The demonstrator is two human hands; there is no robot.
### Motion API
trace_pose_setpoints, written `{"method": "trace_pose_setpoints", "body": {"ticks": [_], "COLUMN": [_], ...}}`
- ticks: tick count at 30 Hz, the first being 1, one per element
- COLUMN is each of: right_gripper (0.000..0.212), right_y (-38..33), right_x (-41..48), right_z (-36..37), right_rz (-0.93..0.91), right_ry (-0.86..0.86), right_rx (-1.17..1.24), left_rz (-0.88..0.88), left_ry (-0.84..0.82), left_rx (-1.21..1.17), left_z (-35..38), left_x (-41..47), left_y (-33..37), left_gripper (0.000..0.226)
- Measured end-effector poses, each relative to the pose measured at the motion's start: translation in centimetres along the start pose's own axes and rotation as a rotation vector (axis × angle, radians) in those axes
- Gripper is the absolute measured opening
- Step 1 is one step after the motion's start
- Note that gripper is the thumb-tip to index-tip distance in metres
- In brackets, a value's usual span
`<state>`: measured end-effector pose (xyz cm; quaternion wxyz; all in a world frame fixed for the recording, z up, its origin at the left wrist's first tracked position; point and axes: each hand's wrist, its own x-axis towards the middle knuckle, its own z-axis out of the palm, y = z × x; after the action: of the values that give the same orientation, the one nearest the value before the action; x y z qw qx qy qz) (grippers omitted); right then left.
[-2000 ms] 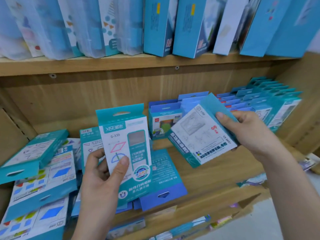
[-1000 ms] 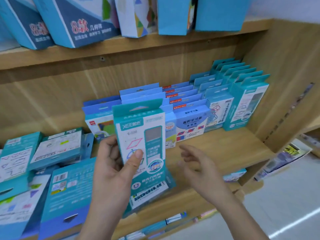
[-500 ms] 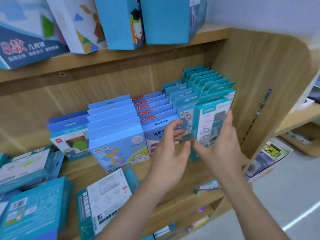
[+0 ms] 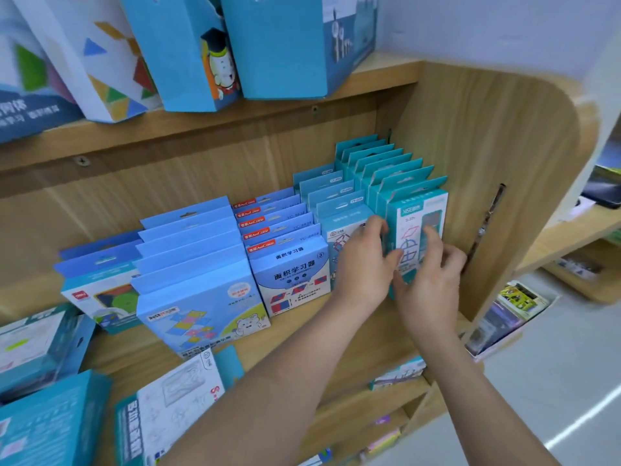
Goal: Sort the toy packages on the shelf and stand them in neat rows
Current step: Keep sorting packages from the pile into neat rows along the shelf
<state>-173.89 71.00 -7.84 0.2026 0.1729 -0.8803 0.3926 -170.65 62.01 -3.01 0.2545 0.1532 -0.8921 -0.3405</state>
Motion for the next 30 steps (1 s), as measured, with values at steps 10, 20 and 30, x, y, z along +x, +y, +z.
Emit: {"method": "trace_pose_setpoints", "body": {"ticks": [10,20,30], "right_gripper": [0.069,0.052,0.037], "right_y": [-0.5,-5.9,-20.1], "right_x": [0.3,-0.8,-5.9], "right_z": [-1.5,-3.2,0.0], "right_rz": [0.042,-0.127,-0.579], "right_ry": [-0.067,-0.008,-0.275], "right_rx": [0.073,0.262,0.546], "left_rz": [0.06,0.124,-0.016], "left_ry": [-0.008,0.035,0.128], "left_rx": [0.181,0.069,0.35], "left_z": [-1.2,-8.8,-27.5], "left_x": [0.3,-3.2,-12.2], "left_y": [0.1,-0.5,-6.8], "left_gripper": [0.034,0.008,0.018]}}
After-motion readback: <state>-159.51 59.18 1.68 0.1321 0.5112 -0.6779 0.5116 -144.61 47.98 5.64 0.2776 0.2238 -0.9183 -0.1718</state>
